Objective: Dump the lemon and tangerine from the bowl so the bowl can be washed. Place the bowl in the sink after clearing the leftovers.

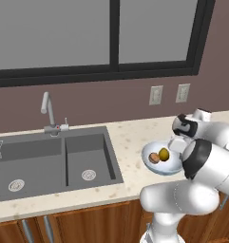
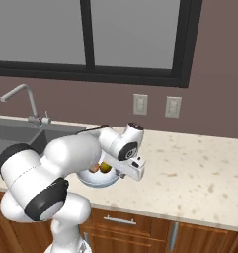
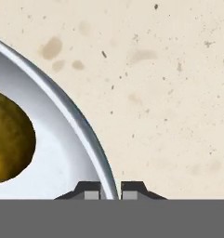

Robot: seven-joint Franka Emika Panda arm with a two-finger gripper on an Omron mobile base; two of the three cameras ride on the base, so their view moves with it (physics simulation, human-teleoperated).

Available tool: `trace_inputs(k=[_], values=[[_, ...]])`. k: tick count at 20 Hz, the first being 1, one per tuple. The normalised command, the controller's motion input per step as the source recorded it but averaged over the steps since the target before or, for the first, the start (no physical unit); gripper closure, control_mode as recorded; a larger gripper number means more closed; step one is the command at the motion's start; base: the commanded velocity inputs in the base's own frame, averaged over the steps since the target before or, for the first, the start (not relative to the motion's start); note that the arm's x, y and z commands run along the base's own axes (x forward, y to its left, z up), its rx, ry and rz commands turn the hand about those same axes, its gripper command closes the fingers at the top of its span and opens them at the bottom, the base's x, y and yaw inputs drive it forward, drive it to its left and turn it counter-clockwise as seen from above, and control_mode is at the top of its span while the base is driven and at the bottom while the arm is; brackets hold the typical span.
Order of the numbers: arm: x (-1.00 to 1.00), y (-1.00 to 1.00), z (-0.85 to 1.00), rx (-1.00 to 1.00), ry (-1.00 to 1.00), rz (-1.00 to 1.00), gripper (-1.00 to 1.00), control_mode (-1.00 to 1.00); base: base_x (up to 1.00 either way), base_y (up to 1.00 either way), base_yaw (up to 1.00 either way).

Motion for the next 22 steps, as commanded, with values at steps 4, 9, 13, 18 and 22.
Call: trace_inputs(k=[4,9,13,18,22], values=[[-0.15,0.57,0.50,0.00,-0.26,0.00,1.00,-1.00,0.00,0.00,0.00],[0.00,0.95,0.52,0.00,-0.23,-0.01,1.00,-1.00,0.00,0.00,0.00],[0.00,1.00,0.42,0.00,-0.18,-0.03,1.00,-1.00,0.00,0.00,0.00],[0.18,1.00,0.36,-0.03,-0.09,-0.08,1.00,-1.00,0.00,0.00,0.00],[0.48,1.00,0.39,-0.10,-0.01,-0.13,1.00,-1.00,0.00,0.00,0.00]])
